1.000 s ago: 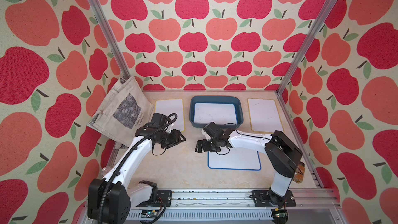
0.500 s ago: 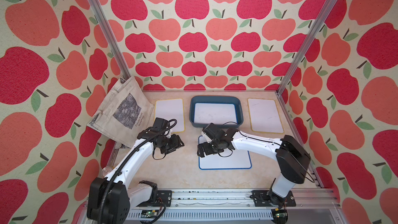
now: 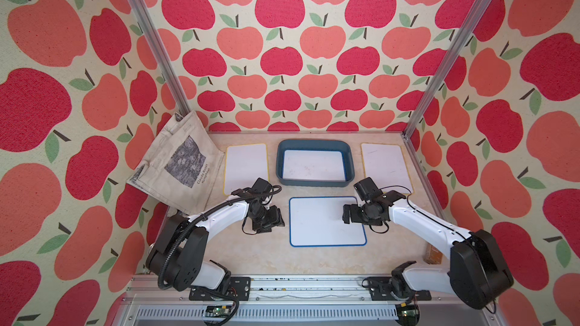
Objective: Put the whiteboard into the storage box
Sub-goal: Move the whiteboard to the center of the board.
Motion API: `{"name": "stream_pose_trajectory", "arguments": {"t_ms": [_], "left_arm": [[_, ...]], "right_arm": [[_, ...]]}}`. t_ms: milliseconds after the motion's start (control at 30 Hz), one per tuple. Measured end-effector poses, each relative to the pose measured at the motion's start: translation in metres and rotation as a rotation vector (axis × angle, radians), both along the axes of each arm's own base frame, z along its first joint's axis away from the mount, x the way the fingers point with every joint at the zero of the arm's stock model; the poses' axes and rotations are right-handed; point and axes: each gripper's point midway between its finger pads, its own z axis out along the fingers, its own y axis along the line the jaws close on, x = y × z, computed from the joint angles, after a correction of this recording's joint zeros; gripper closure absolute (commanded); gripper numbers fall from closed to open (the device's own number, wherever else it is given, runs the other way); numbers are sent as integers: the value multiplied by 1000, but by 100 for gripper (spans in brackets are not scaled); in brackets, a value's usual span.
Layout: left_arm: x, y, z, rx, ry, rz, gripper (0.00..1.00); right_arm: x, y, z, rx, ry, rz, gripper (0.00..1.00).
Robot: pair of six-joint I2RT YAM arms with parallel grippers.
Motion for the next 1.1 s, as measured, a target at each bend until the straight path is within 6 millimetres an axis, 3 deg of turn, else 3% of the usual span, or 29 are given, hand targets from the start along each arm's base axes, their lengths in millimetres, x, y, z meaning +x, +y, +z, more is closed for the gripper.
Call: {"name": "stream_pose_trajectory", "arguments": {"t_ms": [167, 267, 700, 833, 1100], "left_arm": [[2, -4, -11, 15, 34, 0, 36], [5, -8, -14, 8, 44, -3, 36], [18, -31, -13, -59, 66, -32, 37], [17, -30, -13, -58, 66, -48, 37], [17, -15, -14, -24, 76, -38, 36]], "right_arm": [[-6, -15, -14, 16, 38, -43, 1], [-11, -14, -21, 45, 59, -45, 1], [-8, 20, -19, 226, 8, -47, 1], [-14, 45, -17, 274, 1, 7, 1], [-20, 61, -16, 278, -15, 6, 1]]}}
